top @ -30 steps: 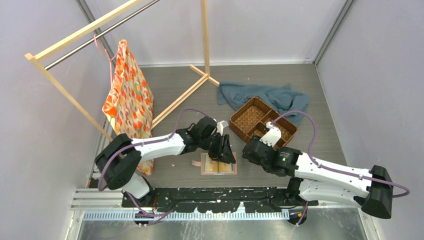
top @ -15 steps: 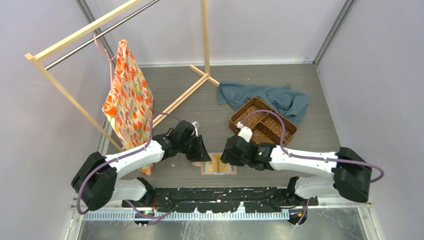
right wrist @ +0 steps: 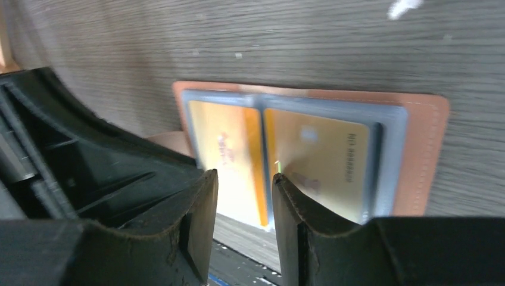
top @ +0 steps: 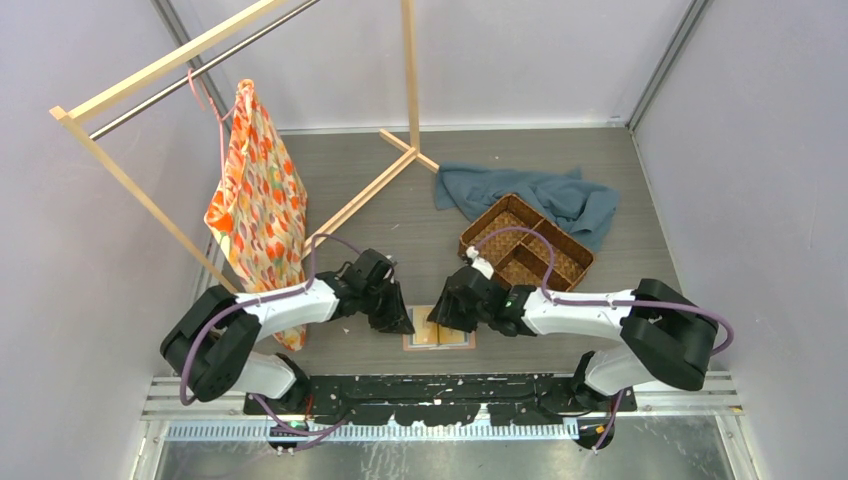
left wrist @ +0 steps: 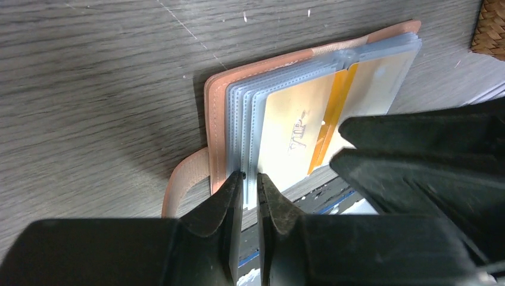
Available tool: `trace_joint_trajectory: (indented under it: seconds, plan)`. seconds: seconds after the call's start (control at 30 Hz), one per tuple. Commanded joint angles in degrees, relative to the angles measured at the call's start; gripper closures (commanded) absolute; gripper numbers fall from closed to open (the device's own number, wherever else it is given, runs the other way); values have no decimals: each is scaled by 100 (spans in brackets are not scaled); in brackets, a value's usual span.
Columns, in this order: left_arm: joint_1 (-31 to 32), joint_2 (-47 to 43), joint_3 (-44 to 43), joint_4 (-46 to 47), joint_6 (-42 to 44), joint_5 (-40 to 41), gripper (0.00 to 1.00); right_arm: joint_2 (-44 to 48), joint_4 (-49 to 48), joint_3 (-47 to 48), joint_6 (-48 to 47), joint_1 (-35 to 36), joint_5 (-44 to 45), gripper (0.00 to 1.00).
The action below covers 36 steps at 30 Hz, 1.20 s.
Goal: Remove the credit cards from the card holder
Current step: Remove the credit card from the card holder.
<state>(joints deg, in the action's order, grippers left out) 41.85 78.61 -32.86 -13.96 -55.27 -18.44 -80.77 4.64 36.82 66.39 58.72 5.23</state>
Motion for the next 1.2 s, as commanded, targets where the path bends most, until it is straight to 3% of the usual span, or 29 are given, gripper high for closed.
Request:
trace_joint_trajectory:
  seconds: [0.0,0.2,0.47,0.63,1.0,1.17]
  plan:
    - [-18,162,47,153,148,76,84,-26,-620,-427,345,-138,-144,57]
    - [-18,306,-28,81,181,112,84,-76,-741,-712,499,-150,-26,57]
    - [-18,446,-89,116,296,1,86,-250,-1920,-1238,993,-338,-422,61]
    - [-18,520,-98,107,323,9,86,-19,-2026,-1450,1089,-391,-311,69]
    - [-18,729,-154,340,310,-158,86,-284,-3070,-1715,1177,-491,-811,99]
    - [-18,682,-186,241,338,-98,85,-30,-2850,-1740,1120,-485,-647,99]
